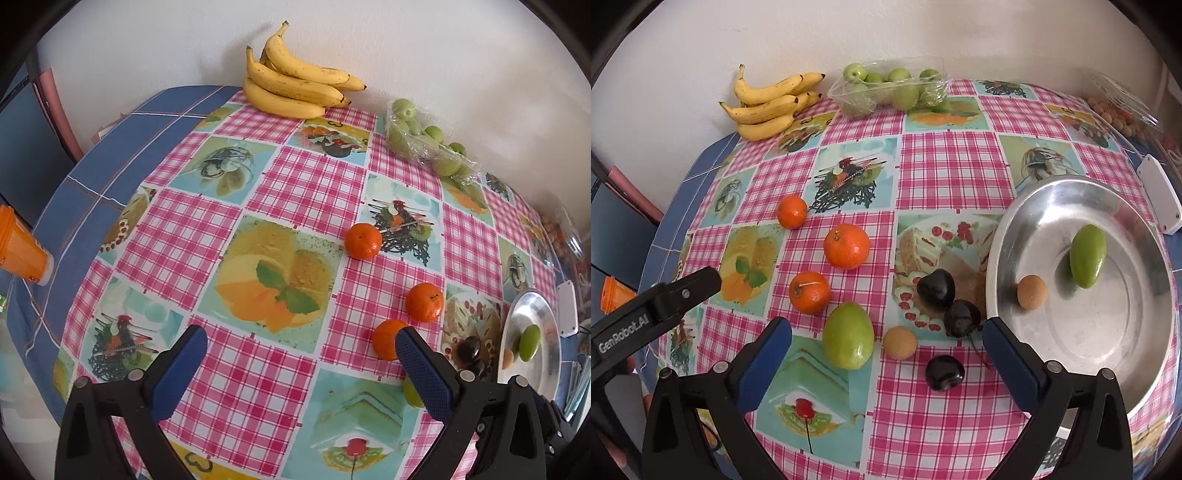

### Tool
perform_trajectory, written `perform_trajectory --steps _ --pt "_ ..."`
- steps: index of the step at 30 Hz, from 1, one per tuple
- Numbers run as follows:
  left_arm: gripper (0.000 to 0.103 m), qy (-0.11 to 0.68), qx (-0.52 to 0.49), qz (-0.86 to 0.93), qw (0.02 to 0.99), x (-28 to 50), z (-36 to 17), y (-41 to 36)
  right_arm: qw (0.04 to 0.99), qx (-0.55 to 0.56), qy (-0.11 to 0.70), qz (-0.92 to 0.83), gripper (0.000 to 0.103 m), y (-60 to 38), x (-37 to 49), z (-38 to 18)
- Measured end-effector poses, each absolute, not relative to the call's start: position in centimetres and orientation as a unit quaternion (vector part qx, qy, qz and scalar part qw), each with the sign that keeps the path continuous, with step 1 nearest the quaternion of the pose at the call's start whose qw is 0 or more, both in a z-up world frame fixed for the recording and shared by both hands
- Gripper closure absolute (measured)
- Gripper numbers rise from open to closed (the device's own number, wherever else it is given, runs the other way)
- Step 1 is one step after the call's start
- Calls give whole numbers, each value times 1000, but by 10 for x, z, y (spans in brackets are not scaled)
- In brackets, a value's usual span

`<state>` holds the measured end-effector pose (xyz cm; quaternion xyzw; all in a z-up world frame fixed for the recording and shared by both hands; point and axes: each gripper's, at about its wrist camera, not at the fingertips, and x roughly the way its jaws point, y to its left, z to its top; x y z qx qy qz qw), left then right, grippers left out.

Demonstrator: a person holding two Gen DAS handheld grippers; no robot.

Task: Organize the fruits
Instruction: 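Withdraw both grippers from the bowl toward the remaining fruit, then grasp a dark plum with the right gripper while the left grasps a green pear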

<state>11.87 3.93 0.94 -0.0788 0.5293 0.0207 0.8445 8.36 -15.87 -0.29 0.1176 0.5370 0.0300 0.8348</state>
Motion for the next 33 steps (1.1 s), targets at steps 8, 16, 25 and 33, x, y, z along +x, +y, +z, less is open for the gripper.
perform_trajectory --steps 8,16,25,33 --pt "0 533 -88 3 842 118 8 30 822 116 556 38 0 -163 81 -5" --pt "0 558 -93 -45 823 119 -1 12 814 127 566 47 0 -174 73 -9" --pt "1 585 -92 -69 803 118 -15 -11 815 122 566 37 23 -183 68 -7" --pt "10 596 -98 -94 791 118 -20 -26 800 98 591 26 53 -181 69 -19"
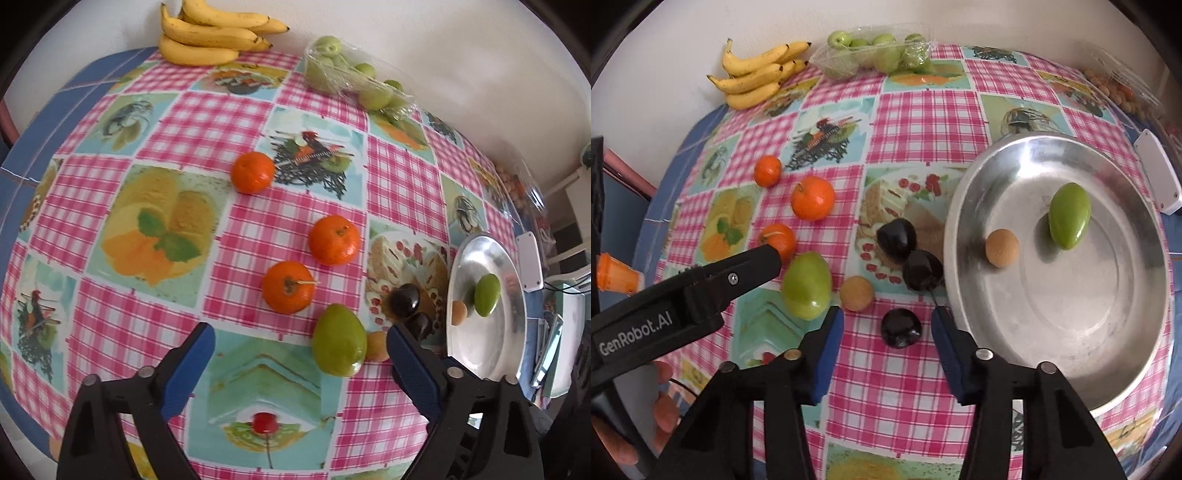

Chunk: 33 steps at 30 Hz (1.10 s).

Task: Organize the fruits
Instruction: 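Grasp a dark plum with the right gripper while the left grasps a green pear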

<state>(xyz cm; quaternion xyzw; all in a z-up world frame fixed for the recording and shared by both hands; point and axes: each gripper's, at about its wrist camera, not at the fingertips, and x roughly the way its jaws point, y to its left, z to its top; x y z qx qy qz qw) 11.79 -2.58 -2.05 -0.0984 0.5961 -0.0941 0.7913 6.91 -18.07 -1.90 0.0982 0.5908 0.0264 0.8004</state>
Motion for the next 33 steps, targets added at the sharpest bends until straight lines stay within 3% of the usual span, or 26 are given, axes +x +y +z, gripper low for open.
perform_trajectory --steps 13,22,33 --pt "31 625 -102 -113 766 120 -43 -43 785 49 618 8 65 -170 74 -40" --pt "61 628 -112 -126 760 122 -48 -48 779 48 626 6 74 -168 72 -52" --pt "61 601 -128 -123 779 124 -26 -39 809 73 583 20 74 -174 70 -14"
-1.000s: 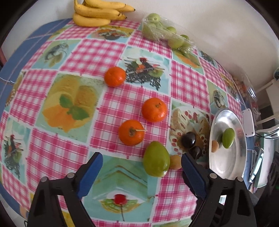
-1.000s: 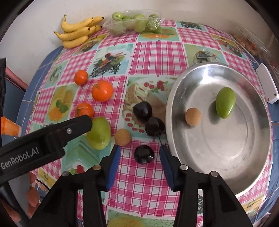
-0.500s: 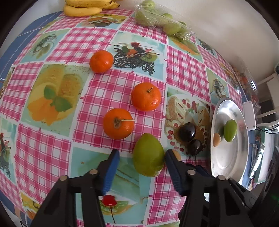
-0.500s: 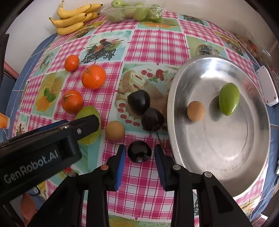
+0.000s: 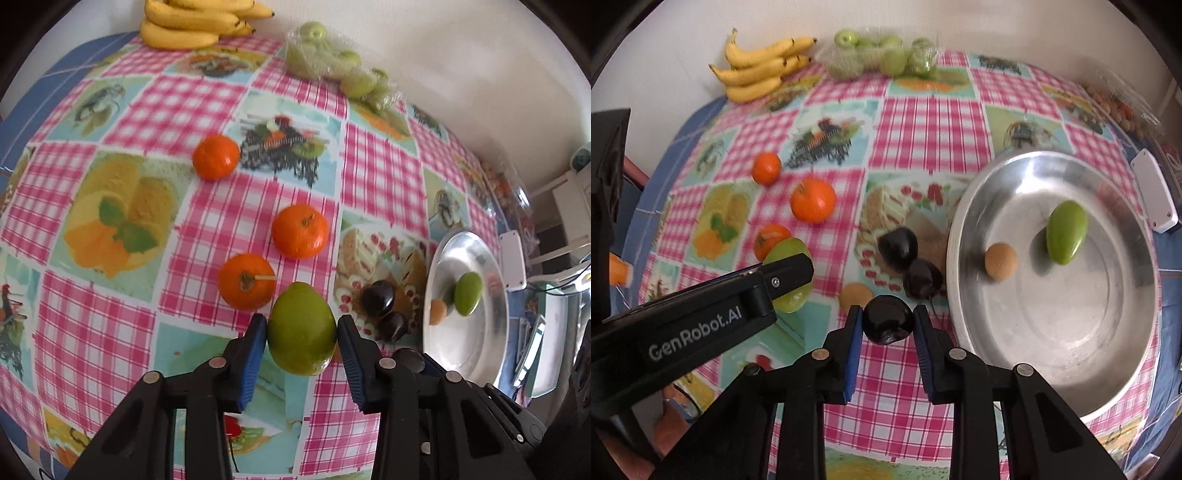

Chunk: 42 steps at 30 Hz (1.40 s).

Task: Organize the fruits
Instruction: 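Grasp a dark plum with the right gripper while the left grasps a green pear, then carry the plum and pear toward the steel bowl with both grippers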

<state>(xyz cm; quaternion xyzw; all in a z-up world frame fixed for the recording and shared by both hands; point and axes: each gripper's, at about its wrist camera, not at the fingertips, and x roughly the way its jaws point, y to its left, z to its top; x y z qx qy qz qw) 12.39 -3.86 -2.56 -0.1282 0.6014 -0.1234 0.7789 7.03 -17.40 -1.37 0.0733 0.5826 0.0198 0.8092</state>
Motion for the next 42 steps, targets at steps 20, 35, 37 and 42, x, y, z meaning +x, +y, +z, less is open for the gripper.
perform_trajectory --steps 20,35,37,42 --pt "61 570 -162 -108 798 123 -1 -26 815 107 569 4 74 -192 68 0" --pt "61 577 -126 -146 794 109 -2 -80 806 163 567 -47 74 -254 57 -7" --pt "61 577 -123 -155 792 107 -2 -90 804 169 567 -60 74 -265 53 -8" --pt "61 577 -105 -172 791 101 -1 -112 795 198 566 -93 74 -299 44 -14"
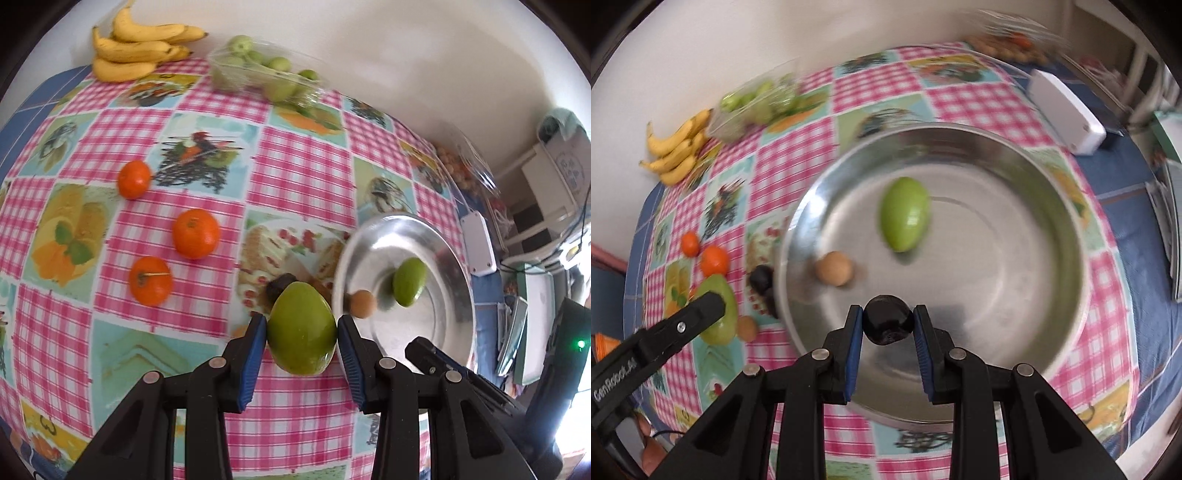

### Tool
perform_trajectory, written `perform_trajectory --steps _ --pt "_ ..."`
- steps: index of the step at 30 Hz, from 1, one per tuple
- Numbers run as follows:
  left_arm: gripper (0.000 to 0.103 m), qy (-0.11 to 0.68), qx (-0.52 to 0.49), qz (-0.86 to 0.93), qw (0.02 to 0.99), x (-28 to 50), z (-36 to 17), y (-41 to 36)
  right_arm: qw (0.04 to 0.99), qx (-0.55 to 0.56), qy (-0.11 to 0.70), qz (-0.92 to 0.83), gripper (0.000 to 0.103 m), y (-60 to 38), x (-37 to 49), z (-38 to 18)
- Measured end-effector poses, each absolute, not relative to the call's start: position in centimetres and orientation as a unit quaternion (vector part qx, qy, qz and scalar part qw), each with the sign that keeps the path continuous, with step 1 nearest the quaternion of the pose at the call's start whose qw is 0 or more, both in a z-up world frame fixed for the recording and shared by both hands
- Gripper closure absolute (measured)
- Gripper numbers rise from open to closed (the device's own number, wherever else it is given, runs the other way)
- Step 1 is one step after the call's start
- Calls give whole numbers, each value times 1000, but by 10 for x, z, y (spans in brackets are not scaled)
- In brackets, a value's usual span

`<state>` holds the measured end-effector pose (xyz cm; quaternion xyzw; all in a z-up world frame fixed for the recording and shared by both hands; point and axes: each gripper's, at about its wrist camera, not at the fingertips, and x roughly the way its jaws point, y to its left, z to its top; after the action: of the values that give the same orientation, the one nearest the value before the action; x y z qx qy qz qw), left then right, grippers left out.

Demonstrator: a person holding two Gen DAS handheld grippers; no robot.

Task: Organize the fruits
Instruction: 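Carry the plum and pear toward the steel bowl with both grippers, then open the right gripper releasing the plum while the left releases the pear into the bowl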

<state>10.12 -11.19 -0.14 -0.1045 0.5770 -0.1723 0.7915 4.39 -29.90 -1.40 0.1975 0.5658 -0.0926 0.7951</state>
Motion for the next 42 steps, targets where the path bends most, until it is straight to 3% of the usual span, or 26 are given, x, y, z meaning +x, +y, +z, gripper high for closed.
perform_trajectory --steps 18,42 --pt "61 587 -68 -229 774 79 -10 -181 790 232 547 -153 74 -364 19 -13" --pt "61 597 -64 -227 767 79 -25 -194 767 229 581 -144 74 -360 28 -38"
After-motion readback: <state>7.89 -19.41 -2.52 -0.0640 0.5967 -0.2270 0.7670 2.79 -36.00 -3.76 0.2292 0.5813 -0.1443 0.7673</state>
